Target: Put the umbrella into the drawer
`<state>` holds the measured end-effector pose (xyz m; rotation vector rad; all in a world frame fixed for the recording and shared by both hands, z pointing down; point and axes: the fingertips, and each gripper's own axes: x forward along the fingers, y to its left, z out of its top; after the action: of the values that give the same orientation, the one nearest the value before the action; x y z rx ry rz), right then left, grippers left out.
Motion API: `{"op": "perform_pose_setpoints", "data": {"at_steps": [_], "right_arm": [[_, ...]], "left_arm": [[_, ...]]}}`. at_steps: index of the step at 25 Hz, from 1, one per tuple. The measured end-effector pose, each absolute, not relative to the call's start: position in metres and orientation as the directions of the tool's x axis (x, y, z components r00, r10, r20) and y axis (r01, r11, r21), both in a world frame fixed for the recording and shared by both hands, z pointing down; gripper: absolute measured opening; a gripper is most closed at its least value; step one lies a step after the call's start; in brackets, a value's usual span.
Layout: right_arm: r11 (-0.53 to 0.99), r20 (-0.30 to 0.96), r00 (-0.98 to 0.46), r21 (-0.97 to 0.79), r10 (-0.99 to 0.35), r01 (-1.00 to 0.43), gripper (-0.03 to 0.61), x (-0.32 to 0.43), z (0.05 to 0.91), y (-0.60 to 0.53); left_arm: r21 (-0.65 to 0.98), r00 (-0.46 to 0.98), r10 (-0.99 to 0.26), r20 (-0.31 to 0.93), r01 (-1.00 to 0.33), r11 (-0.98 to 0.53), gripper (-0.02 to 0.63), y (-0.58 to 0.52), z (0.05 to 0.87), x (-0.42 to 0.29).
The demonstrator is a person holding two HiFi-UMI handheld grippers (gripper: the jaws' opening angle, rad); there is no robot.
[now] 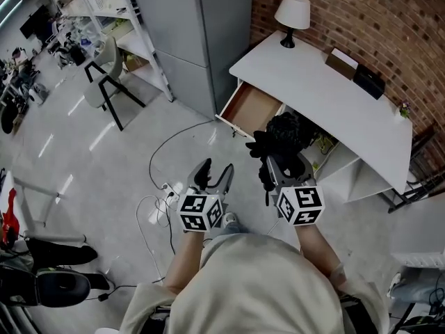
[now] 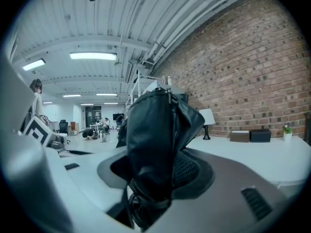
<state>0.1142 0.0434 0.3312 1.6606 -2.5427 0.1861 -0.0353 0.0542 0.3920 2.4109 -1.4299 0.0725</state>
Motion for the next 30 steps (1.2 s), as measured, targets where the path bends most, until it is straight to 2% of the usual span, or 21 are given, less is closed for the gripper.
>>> {"op": "perform_pose_setpoints", "data": {"at_steps": [17, 30], "right_arm": [[0.356, 0.178, -0.363, -0.069, -0.915, -0.932, 0.206, 0.067, 0.355, -0.096], [0.329, 0.318, -0.322, -0.035, -0.892, -0.944, 0.206, 0.081, 0.422, -0.185]], "left_arm": [[0.270, 0.518, -0.819, 0.246, -0.848, -0.455, 0.262, -0.079, 0.414, -0.088], [0.319, 0.503, -0.793, 0.343, -0.857, -0.405, 0.262, -0.139, 0.462, -0.091]]}}
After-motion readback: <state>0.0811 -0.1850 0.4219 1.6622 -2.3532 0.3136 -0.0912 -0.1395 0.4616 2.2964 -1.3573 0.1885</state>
